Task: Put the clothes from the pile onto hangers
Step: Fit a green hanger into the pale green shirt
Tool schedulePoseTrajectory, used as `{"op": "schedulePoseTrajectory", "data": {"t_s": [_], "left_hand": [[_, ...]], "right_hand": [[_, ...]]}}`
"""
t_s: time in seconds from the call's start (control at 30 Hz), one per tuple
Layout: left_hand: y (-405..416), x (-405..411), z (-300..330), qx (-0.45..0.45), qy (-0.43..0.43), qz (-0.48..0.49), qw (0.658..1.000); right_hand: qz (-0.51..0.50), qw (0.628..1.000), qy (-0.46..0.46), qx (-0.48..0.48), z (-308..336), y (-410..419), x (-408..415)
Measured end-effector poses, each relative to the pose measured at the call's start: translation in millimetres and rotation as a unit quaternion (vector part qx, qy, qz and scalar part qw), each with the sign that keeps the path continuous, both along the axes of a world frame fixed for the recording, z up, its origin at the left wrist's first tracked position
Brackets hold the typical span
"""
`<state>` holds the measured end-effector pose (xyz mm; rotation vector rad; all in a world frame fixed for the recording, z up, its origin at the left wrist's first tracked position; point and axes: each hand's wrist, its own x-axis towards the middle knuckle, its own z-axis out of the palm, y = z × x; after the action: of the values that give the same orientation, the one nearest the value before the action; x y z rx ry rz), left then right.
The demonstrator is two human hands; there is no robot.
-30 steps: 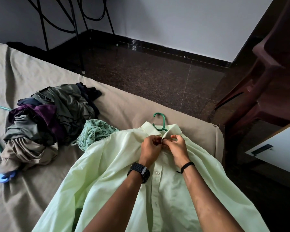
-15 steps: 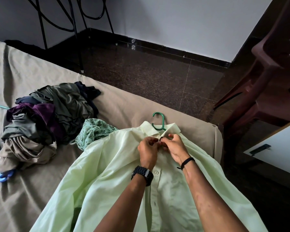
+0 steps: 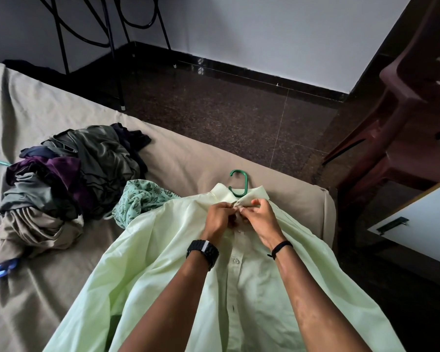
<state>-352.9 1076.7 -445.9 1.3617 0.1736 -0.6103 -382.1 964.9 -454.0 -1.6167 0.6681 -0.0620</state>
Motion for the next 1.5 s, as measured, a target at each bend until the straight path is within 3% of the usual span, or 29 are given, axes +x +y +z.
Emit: {"op": "schedulePoseTrajectory", "data": {"t_s": [0.1, 0.17, 0.27, 0.4, 0.57, 0.73, 0.8, 0.87, 0.93, 0.97, 1.03, 1.1, 1.17, 1.27, 1.37, 1.5], "left_hand": [[0.3, 0.6, 2.8, -0.101, 0.128, 0.022, 0.986], [-1.4, 2.9, 3.1, -0.115, 0.171, 0.055, 0.977], [-7.1, 4.8, 7.0, -0.058, 0.167, 0.064, 0.982], [-7.9, 7.2, 3.0, -0.035, 0.163, 0.039, 0.985], [5.9, 16.0, -1.1, -0.09, 0.206, 0.0, 0.974], [5.3, 15.1, -1.4, -0.096, 0.204, 0.011, 0.974], [1.1, 13.3, -4.1, -0.03, 0.159, 0.012, 0.987], [-0.8, 12.6, -8.8, 0.146, 0.029, -0.026, 0.988], [2.3, 12.2, -8.9, 0.337, -0.141, -0.063, 0.929], [3.5, 13.2, -7.6, 0.375, -0.213, -0.06, 0.9], [7.9, 17.8, 0.3, 0.365, -0.327, -0.017, 0.871], [13.9, 30.3, 4.3, 0.374, -0.402, 0.021, 0.836], [19.9, 45.3, 2.9, 0.429, -0.406, -0.01, 0.807], [27.6, 59.8, 0.5, 0.525, -0.304, -0.152, 0.781], [29.3, 62.2, -0.7, 0.546, -0.297, -0.215, 0.753], [34.2, 62.9, -1.5, 0.508, -0.306, -0.168, 0.788]], "right_hand": [[0.012, 0.998, -0.02, -0.05, 2.1, 1.8, 0.7], [0.019, 0.996, -0.042, -0.082, 1.4, 2.9, -1.3], [0.053, 0.971, -0.085, -0.216, -1.6, 2.0, -6.1], [0.124, 0.905, -0.131, -0.385, -4.0, -1.2, -9.9], [0.183, 0.891, -0.156, -0.384, 3.8, -9.3, -6.0], [0.241, 0.903, -0.096, -0.342, 13.0, -12.8, 4.9], [0.264, 0.894, -0.07, -0.355, 11.5, -18.2, 6.2], [0.305, 0.873, -0.022, -0.379, 8.1, -23.9, 5.4], [0.307, 0.874, 0.007, -0.376, 7.6, -24.9, 3.3], [0.27, 0.894, -0.003, -0.358, 12.5, -24.7, 2.9], [0.128, 0.93, -0.063, -0.34, 24.9, -27.2, 6.1], [0.032, 0.926, -0.078, -0.369, 33.7, -37.4, 13.8], [0.058, 0.918, -0.012, -0.391, 37.0, -48.5, 21.6], [0.146, 0.91, 0.108, -0.374, 32.2, -58.5, 28.5], [0.156, 0.899, 0.149, -0.382, 27.8, -56.6, 29.9], [0.123, 0.89, 0.111, -0.425, 28.2, -45.9, 32.7]]}}
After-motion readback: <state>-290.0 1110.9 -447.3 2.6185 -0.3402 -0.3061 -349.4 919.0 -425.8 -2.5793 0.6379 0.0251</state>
